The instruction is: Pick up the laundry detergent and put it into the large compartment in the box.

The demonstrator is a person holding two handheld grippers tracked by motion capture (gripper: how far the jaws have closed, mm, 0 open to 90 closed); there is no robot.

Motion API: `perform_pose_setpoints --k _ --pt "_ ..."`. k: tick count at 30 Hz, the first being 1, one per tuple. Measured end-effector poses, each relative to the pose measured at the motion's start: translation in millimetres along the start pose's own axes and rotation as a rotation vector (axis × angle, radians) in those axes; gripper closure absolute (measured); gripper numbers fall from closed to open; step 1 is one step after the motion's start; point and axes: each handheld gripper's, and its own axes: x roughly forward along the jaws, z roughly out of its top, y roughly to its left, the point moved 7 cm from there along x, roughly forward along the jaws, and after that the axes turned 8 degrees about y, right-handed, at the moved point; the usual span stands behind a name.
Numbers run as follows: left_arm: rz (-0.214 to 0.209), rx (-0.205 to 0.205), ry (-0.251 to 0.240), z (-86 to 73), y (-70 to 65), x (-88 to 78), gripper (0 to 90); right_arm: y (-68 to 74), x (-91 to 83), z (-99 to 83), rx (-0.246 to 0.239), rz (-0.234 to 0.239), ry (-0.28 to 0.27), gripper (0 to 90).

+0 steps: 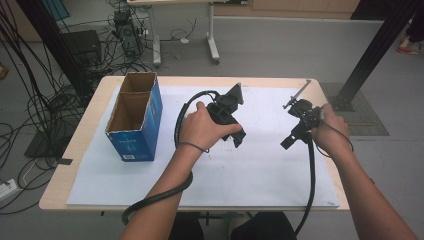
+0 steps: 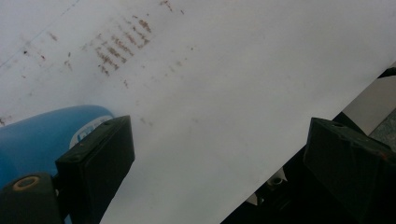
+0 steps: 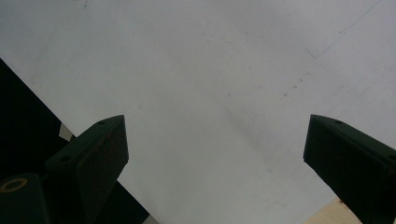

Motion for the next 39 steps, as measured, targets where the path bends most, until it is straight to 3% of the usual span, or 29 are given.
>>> perform_pose_setpoints --k 9,17,30,39 --pt "-0.002 0.011 -0.021 3.0 -2.7 -4.1 8.1 -4.6 0.6 0.0 0.000 0.003 -0.003 6.7" --pt "0.025 0.024 -0.032 2.3 -1.5 -12.5 8.3 -5.5 -0.4 1.6 0.004 0.005 -0.005 6.7" --pt "0.037 0.034 -0.075 -2.8 -2.6 -48.2 8.4 -5.5 -0.2 2.5 -0.002 0.001 0.001 6.7" --pt "0.070 0.023 -0.097 -9.8 4.0 -77.7 8.4 -5.2 -0.8 3.8 -0.006 -0.006 0.006 6.8"
